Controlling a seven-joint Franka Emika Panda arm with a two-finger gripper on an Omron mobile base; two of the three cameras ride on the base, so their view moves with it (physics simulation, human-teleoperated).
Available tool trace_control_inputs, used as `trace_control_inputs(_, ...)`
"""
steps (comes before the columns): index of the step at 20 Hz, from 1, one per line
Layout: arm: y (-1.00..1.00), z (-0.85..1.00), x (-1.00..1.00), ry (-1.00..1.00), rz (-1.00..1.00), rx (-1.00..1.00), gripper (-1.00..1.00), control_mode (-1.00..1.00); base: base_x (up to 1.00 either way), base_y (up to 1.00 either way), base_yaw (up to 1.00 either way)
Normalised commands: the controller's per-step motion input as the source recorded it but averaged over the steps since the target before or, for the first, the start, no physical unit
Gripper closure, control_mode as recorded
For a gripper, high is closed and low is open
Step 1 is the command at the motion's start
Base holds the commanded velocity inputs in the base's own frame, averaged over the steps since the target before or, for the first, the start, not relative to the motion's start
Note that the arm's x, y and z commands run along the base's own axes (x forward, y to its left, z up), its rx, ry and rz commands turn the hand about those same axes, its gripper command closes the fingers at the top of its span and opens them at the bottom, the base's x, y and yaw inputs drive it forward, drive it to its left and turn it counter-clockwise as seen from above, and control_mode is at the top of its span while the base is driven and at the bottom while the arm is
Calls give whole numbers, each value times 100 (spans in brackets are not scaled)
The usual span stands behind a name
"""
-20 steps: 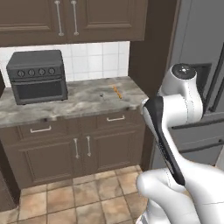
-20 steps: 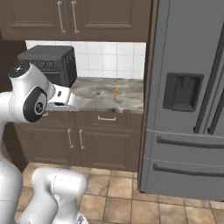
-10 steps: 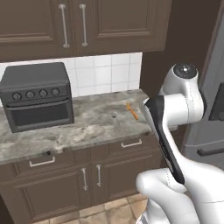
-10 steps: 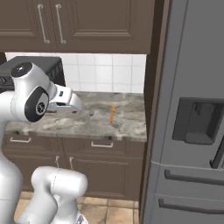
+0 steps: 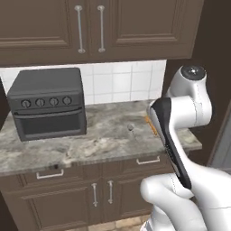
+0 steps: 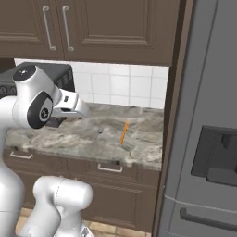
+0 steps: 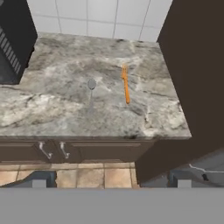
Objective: Organize the utensils by type. Pick up the wooden spoons from the counter and place them in the open cabinet. Then pick up the metallic utensils from the counter and place them in the open drawer.
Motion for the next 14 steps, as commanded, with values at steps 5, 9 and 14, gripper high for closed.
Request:
trace_control_inputs(5, 0, 0, 0, 0, 0, 0, -100, 100, 64, -24, 12)
trace_control_inputs(9, 0, 0, 0, 0, 0, 0, -100, 100, 56, -18, 6)
trace_control_inputs(14, 0, 0, 0, 0, 0, 0, -100, 100, 2, -11, 1)
